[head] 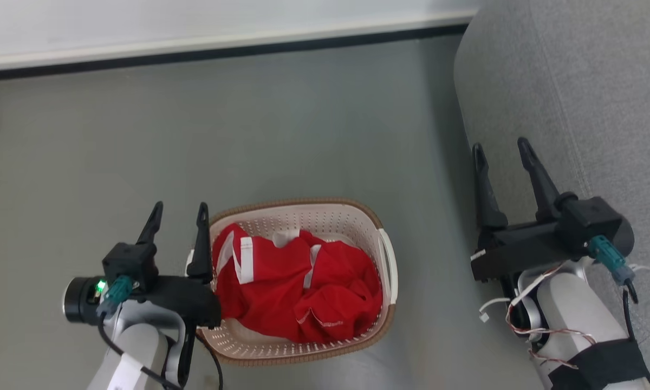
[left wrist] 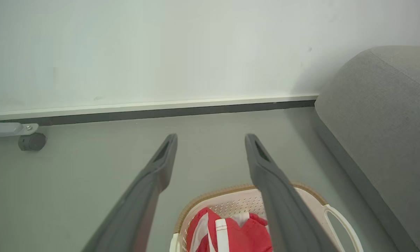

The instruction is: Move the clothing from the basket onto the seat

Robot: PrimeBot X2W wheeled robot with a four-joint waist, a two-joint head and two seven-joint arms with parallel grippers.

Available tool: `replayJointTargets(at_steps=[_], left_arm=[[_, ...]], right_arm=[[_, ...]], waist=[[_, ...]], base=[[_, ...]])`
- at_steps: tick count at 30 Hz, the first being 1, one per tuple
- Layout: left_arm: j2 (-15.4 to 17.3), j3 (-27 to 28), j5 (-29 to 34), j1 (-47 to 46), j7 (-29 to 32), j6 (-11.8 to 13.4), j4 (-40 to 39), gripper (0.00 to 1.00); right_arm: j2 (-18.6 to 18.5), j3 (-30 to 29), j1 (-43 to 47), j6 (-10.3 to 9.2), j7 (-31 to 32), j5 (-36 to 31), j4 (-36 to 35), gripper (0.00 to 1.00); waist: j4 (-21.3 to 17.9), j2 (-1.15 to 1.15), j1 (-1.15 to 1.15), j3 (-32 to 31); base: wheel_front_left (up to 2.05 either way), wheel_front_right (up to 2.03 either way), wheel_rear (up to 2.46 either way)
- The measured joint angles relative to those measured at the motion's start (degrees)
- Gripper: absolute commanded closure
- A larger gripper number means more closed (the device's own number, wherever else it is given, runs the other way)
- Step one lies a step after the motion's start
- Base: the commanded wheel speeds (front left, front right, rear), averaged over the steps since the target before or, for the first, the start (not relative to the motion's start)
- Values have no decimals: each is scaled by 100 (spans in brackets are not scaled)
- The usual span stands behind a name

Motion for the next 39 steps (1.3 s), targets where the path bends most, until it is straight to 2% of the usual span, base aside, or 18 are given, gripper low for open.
replayJointTargets(at_steps=[13,21,31,39], left_arm=[[-62,-415,213,-767,302,-252,821,0],[-20,-813,561,-1191,527,-478,1361,0],[-58,-1129,780,-1486,771,-755,2102,0],[-221,-1254,786,-1727,977,-954,2587,0]], right_arm=[[151,52,-515,1,-26,-140,-303,0],[246,94,-723,12,-26,-157,-422,0],[355,189,-915,26,-26,-157,-426,0],[370,241,-962,26,-26,-192,-453,0]], waist=[[-273,0,-1,975],[-481,1,0,1502],[-781,0,-1,1993],[-965,0,-1,2328]], base=[[0,0,0],[0,0,0],[0,0,0],[0,0,0]])
